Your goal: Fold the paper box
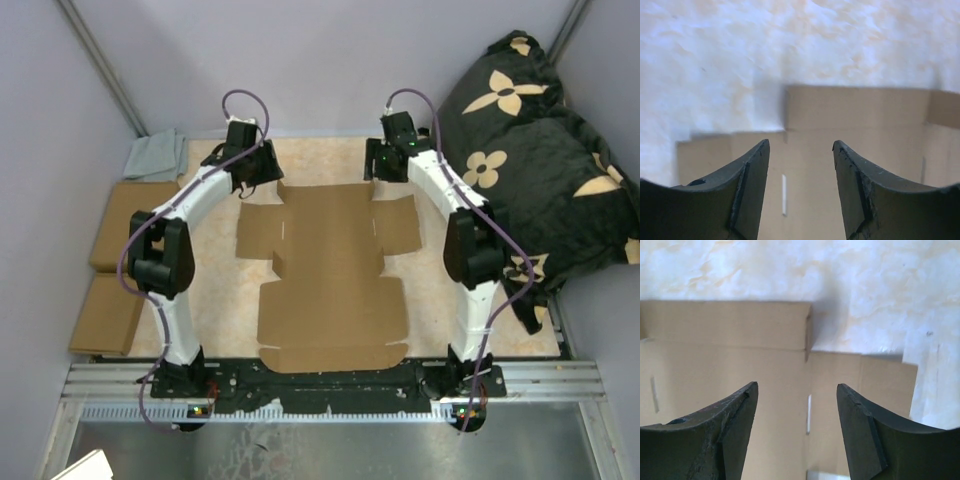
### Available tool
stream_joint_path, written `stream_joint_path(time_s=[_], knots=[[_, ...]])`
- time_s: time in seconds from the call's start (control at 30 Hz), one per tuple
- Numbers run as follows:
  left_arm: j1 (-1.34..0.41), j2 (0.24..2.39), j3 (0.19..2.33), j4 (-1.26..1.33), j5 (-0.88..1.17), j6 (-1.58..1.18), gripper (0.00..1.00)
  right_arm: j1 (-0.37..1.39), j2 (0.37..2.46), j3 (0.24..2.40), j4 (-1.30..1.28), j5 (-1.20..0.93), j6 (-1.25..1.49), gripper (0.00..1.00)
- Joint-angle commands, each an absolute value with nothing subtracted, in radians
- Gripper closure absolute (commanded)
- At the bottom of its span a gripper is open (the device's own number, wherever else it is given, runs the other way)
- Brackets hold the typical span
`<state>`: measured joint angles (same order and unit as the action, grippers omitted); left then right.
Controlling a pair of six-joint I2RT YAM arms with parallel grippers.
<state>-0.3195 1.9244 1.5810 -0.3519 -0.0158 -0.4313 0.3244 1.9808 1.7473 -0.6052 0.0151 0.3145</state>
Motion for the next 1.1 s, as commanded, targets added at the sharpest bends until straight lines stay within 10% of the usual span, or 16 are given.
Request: stream_joint_path(time_s=[0.0, 0.73, 0.97, 1.07], knots=[[-0.271, 2.050, 1.738, -0.440, -0.019, -0.367, 0.40, 0.305, 2.140, 1.941, -0.693, 0.026, 0.248, 0.35], [-0.264, 2.362, 2.039, -0.569, 0.103, -0.293, 0.51, 0.303, 2.406, 2.276, -0.832, -0.004, 0.206, 0.62], [-0.264, 2.365, 2.048, -0.560, 0.151, -0.289, 0.96, 0.304, 2.410, 2.283, -0.857, -0.021, 0.196, 0.91], [-0.264, 2.324, 2.019, -0.532, 0.173, -0.285, 1.00, 0.304, 2.380, 2.259, -0.840, -0.015, 0.197, 1.00]])
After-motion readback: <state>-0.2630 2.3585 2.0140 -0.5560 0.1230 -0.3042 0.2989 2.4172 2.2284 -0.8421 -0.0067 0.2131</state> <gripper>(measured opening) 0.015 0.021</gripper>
